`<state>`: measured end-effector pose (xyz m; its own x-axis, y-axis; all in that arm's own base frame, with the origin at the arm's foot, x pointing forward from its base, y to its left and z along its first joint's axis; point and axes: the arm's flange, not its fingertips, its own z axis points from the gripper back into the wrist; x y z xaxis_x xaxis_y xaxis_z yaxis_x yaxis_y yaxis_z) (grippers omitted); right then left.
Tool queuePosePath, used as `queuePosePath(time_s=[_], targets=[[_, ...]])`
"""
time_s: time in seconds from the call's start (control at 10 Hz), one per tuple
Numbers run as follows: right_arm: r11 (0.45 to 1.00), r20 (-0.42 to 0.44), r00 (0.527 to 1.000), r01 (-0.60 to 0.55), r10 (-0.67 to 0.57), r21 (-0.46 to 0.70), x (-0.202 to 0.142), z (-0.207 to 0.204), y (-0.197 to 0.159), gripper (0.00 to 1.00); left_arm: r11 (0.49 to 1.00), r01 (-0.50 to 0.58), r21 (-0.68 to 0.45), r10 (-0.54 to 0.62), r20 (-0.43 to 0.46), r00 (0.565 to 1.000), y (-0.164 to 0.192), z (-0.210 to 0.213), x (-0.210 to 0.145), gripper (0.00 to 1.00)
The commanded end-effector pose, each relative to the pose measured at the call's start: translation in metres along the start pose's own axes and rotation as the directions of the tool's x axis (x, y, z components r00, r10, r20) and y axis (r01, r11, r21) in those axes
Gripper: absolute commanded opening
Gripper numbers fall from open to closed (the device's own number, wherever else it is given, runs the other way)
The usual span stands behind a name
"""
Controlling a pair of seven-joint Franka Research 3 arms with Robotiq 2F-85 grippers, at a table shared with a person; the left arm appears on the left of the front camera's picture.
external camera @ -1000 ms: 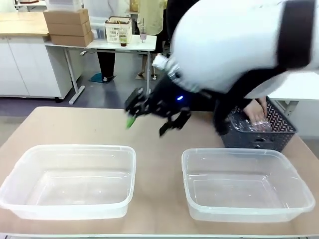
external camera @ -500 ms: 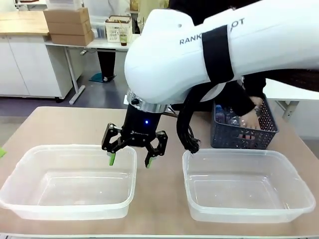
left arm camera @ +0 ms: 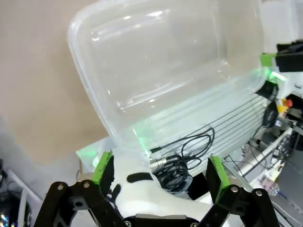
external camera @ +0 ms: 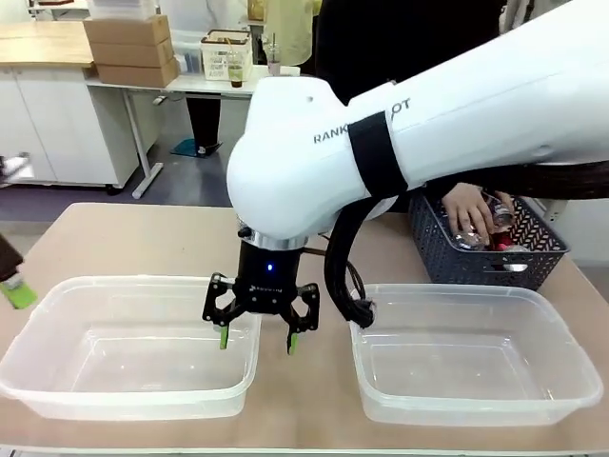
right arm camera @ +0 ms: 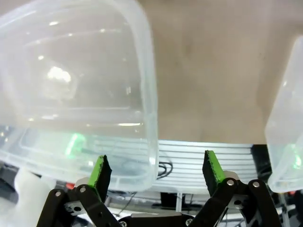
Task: Sort the waste into each basket.
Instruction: Pick up the Organizing box on the left side of the table and lift it.
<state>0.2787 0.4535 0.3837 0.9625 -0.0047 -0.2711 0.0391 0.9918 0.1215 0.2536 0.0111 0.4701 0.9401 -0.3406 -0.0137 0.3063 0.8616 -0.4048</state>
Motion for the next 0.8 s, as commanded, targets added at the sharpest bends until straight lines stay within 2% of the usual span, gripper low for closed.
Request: queuePosePath(time_s=[0.0, 0.1, 0.4, 0.5, 0.7], targets=[[0.998, -0.006, 0.998, 0.069, -0.069, 0.007, 0.01, -0.003, 0.017, 1.0, 0.996, -0.043, 0.078, 0.043, 0.003, 0.999, 0.006, -0.112, -0.025, 1.0], [0.996, -0.008, 0.996, 0.087, -0.087, 0.01, 0.015, -0.011, 0.017, 1.0, 0.987, -0.04, 0.154, 0.035, 0.038, 0.999, 0.011, -0.136, -0.026, 1.0], [0.994, 0.012, 0.994, 0.11, -0.11, 0.0, 0.022, -0.016, 0.025, 1.0, 0.979, 0.002, 0.206, -0.031, 0.139, 0.99, 0.036, -0.173, -0.019, 1.0], [0.992, 0.021, 0.992, 0.127, -0.127, -0.007, 0.023, -0.016, 0.023, 1.0, 0.991, -0.008, 0.136, 0.001, 0.049, 0.999, 0.022, -0.031, 0.062, 1.0], [0.992, 0.02, 0.991, 0.129, -0.129, 0.002, 0.025, -0.014, 0.018, 1.0, 0.991, -0.008, 0.136, 0.001, 0.049, 0.999, 0.022, -0.031, 0.062, 1.0]])
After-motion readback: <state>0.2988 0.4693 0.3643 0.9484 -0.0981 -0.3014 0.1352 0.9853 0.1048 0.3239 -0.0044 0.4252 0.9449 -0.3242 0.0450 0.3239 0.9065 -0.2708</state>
